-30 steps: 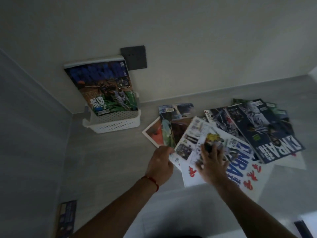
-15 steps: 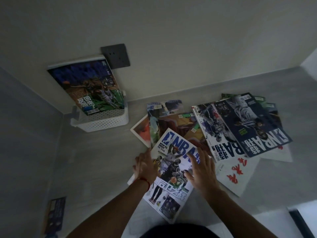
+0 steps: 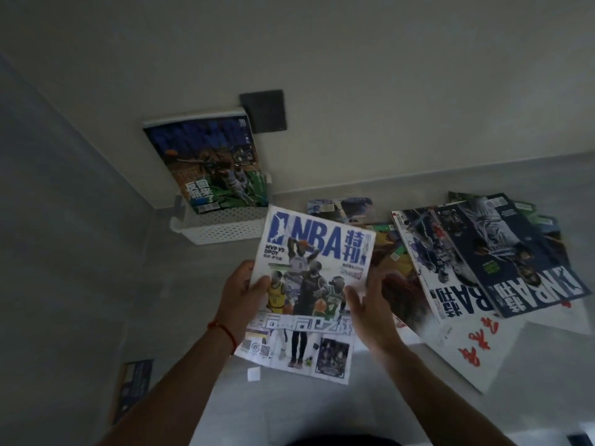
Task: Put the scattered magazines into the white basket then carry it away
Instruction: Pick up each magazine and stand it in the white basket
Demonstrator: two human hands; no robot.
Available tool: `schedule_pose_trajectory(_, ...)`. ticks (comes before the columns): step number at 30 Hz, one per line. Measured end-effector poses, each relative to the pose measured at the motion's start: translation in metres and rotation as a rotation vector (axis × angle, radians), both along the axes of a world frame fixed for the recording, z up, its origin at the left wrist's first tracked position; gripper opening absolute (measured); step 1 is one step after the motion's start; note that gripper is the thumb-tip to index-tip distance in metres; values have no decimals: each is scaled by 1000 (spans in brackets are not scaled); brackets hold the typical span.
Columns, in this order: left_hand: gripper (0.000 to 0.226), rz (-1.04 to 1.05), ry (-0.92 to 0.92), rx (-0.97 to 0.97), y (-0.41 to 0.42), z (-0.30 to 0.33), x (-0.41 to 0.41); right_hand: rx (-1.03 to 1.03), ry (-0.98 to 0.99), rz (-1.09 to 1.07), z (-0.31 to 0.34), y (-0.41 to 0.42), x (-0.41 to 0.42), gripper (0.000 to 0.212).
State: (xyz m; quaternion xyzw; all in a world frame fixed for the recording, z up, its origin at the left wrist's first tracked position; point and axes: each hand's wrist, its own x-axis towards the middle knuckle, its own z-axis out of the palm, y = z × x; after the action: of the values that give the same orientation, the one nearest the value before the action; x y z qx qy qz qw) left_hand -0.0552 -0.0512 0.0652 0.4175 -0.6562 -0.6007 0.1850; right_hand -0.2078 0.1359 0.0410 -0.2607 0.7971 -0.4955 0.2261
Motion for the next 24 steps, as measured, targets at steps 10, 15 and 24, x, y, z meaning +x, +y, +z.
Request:
schedule_pose_trajectory(10, 25, 274, 93, -271, -163, 91, 23, 42, 245, 175, 143, -193, -35, 18)
schedule_pose_trajectory(15, 22, 290, -135, -527, -243, 118, 17, 4, 335, 75, 164, -275, -43, 18)
schedule_pose_trajectory(24, 32, 347, -195, -312, -287, 69, -16, 56, 212, -18, 103, -319, -60, 21)
